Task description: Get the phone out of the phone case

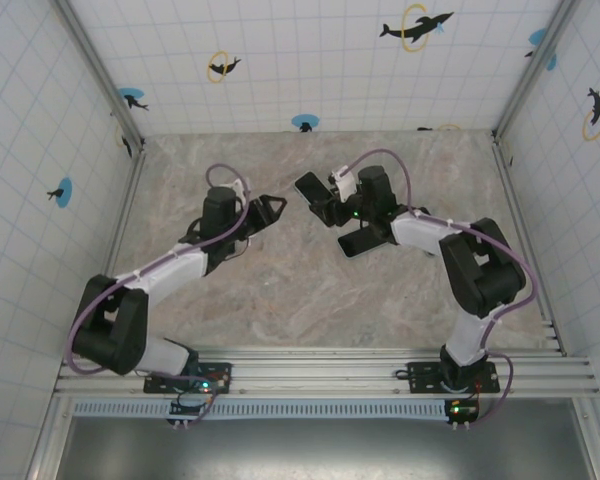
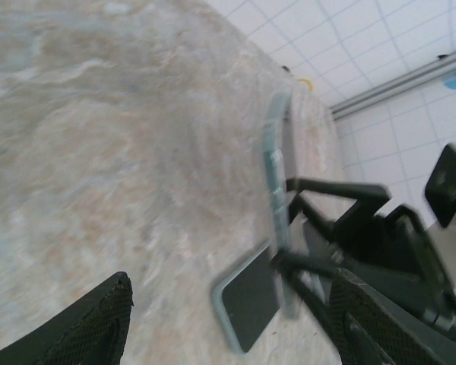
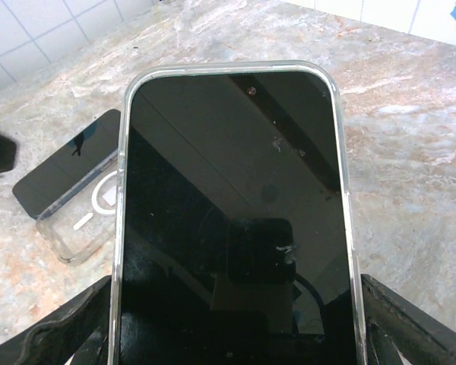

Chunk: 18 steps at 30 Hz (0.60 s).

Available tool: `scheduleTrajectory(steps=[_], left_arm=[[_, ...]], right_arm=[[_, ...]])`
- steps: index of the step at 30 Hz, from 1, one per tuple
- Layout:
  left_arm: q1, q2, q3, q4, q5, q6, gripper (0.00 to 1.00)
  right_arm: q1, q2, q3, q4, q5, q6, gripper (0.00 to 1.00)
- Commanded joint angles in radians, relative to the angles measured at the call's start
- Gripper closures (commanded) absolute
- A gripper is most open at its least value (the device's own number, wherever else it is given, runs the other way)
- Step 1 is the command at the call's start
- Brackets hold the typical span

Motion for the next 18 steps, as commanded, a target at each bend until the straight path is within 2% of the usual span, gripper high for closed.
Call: scheduleTrajectory(steps=[1, 7, 18], left_arm=[[-0.040, 0.054, 0.076, 0.080, -0.024, -0.034, 0.32], [-0.074, 0.137, 0.161, 0.060, -0.031, -0.022, 0.40], [-0.095, 0.224, 0.196, 0.057, -0.001, -0.014, 0.54]], right_arm=[[0.021, -0.072, -0.037, 0.104, 0.020, 0.049, 0.49], [0.035, -0.115, -0.078, 0.127, 0.019, 0.082, 0.49], [0.031, -0.147, -0.109, 0.158, 0.019, 0.131, 0.49]])
